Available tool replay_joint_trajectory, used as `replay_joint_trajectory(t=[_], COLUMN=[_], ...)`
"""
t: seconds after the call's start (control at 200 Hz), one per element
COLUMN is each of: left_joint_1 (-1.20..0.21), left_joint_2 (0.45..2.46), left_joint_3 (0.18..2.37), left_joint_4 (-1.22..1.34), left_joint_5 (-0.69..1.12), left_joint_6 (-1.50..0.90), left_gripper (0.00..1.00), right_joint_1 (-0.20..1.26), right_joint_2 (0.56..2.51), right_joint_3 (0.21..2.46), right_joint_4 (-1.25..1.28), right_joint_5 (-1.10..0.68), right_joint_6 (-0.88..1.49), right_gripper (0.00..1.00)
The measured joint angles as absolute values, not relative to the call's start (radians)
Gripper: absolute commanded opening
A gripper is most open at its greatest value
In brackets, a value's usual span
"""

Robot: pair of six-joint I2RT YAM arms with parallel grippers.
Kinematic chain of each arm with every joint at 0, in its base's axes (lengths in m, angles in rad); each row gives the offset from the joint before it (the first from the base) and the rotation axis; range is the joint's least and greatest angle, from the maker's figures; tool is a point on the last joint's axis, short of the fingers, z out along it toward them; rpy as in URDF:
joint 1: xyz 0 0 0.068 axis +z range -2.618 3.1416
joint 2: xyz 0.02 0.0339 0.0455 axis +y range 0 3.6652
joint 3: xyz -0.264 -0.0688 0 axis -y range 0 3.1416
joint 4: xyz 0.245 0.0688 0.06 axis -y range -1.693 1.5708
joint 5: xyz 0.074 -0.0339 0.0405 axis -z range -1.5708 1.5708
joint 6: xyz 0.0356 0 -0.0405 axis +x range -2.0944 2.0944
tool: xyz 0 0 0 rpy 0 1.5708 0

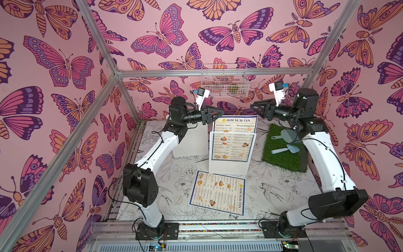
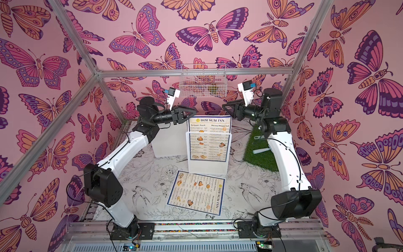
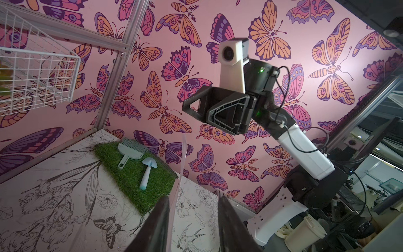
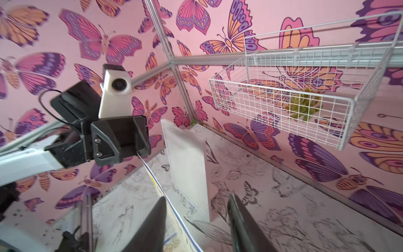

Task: Insert the menus into the narrow rack
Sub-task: Insert the menu into the narrow rack.

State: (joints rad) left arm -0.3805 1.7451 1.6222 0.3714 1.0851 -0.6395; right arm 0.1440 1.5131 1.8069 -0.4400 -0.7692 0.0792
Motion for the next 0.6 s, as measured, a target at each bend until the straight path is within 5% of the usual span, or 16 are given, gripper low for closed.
replay_joint_trajectory(t=[0.265,0.601], left_joint_1=[-0.384,-0.380], left_joint_2=[1.745,1.745], left_joint_3=[1.587,1.565], left_joint_4=[0.373,0.374], left_joint_5=[1.084,1.084], left_joint_6=[-0.638,-0.638], left_gripper=[0.40,0.40], right_joint_1=[0.366,0.452], right_joint_2=[1.634,1.796], right_joint_3=[2.107,2.210], right_joint_4=[-0.773,-0.963], right_joint_5=[-0.409,-0.239], right_joint_6=[-0.049,-0.052], right_gripper=[0.41,0.38])
